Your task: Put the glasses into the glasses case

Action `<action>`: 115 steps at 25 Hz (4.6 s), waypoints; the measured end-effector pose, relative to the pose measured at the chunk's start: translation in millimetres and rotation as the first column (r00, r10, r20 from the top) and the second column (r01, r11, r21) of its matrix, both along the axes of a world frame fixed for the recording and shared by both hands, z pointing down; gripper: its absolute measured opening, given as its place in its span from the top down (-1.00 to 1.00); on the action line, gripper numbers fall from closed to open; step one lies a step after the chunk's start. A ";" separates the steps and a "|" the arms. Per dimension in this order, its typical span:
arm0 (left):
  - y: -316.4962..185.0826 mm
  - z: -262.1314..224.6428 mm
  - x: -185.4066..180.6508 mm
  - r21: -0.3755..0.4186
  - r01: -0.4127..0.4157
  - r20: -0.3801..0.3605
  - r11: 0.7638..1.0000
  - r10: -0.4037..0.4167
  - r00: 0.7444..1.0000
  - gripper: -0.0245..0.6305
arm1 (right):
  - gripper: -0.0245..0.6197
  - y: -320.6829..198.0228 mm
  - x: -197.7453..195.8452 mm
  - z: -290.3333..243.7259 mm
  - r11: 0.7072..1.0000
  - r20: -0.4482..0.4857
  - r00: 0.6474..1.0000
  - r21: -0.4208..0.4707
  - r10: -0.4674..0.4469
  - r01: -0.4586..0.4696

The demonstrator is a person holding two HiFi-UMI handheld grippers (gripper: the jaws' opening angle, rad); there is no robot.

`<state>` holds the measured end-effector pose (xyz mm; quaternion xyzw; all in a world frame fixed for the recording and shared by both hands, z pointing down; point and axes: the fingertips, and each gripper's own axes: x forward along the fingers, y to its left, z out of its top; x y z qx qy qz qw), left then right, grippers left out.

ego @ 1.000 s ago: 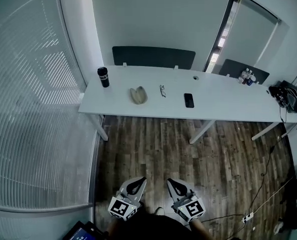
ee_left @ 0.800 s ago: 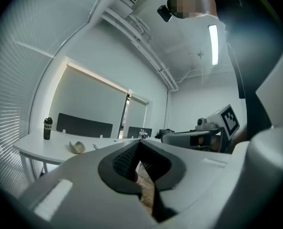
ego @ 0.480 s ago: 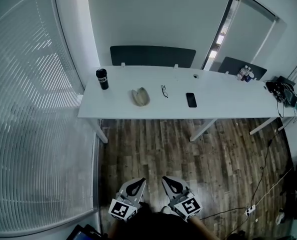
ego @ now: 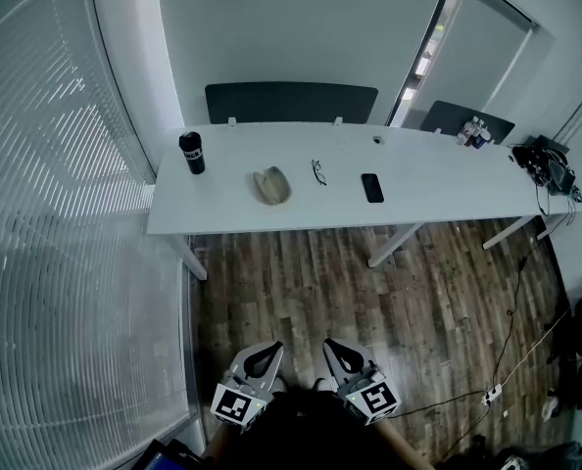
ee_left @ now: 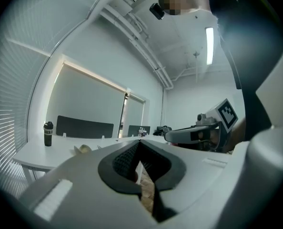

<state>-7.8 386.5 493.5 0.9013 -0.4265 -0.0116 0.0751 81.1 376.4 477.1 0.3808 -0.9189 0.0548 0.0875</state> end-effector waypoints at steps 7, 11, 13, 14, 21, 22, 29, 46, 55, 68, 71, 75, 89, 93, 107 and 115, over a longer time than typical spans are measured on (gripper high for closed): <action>-7.7 14.8 7.6 -0.026 0.037 -0.004 0.999 -0.037 0.999 0.91 | 0.90 -15.8 13.1 12.4 1.000 0.010 1.000 0.001 -0.007 0.007; -17.7 22.5 12.8 -0.056 0.078 0.014 0.995 -0.077 0.997 0.91 | 0.90 -31.2 20.4 13.8 1.000 0.024 0.999 0.002 -0.021 0.021; -26.4 18.0 14.3 -0.060 0.097 0.026 0.993 -0.095 0.995 0.91 | 0.90 -40.0 25.1 11.4 1.000 0.030 0.999 0.002 -0.030 0.030; -32.0 15.5 15.4 -0.062 0.103 0.029 0.993 -0.101 0.994 0.91 | 0.90 -45.1 27.7 9.7 0.999 0.033 0.999 0.004 -0.034 0.034; -70.4 9.2 39.8 -0.063 0.125 0.025 0.990 -0.124 0.992 0.91 | 0.90 -77.4 61.6 14.0 0.999 0.055 0.998 -0.005 -0.032 0.033; -74.7 5.9 44.6 -0.070 0.127 0.034 0.989 -0.125 0.992 0.91 | 0.90 -81.2 66.7 15.2 0.999 0.059 0.998 -0.009 -0.033 0.034; -105.6 4.0 74.4 -0.063 0.136 0.074 0.989 -0.131 0.989 0.90 | 0.90 -115.7 103.0 17.7 0.999 0.102 0.994 -0.018 -0.028 0.030; -163.8 12.6 78.5 -0.028 0.168 0.070 0.985 -0.165 0.984 0.90 | 0.90 -189.5 123.2 5.7 1.000 0.155 0.988 -0.019 -0.011 0.015; -193.7 5.2 63.4 -0.006 0.141 0.047 0.990 -0.141 0.989 0.91 | 0.90 -206.6 89.0 -1.3 0.998 0.116 0.992 0.000 -0.056 0.057; -229.1 -1.0 15.3 0.017 0.112 -0.056 0.994 -0.111 0.992 0.91 | 0.90 -231.5 32.5 2.6 0.999 0.067 0.997 -0.019 -0.031 0.033; -233.9 2.5 4.0 -0.021 0.105 -0.054 0.994 -0.106 0.993 0.91 | 0.90 -236.3 14.9 4.3 0.999 0.059 0.998 -0.025 -0.027 0.028; -240.7 7.8 -12.5 -0.047 0.090 -0.054 0.995 -0.092 0.994 0.91 | 0.90 -244.9 -8.1 8.0 0.999 0.043 0.999 -0.027 -0.026 0.027; -265.4 13.6 -58.6 -0.050 0.088 -0.020 0.995 -0.089 0.996 0.91 | 0.90 -273.6 -42.6 2.2 0.999 0.044 0.999 -0.038 -0.003 0.005; -286.9 8.3 -54.7 -0.016 0.113 -0.036 0.993 -0.114 0.993 0.90 | 0.90 -291.2 -36.7 11.7 0.998 0.049 0.999 -0.054 -0.024 0.026; -343.6 10.0 1.8 -0.096 0.112 0.047 0.989 -0.108 0.993 0.91 | 0.90 -373.4 16.2 19.4 0.997 0.090 0.995 -0.068 -0.039 0.046; -375.9 11.3 15.8 -0.071 0.151 0.046 0.986 -0.148 0.988 0.91 | 0.90 -399.6 45.1 30.3 0.996 0.095 0.994 -0.070 -0.045 0.052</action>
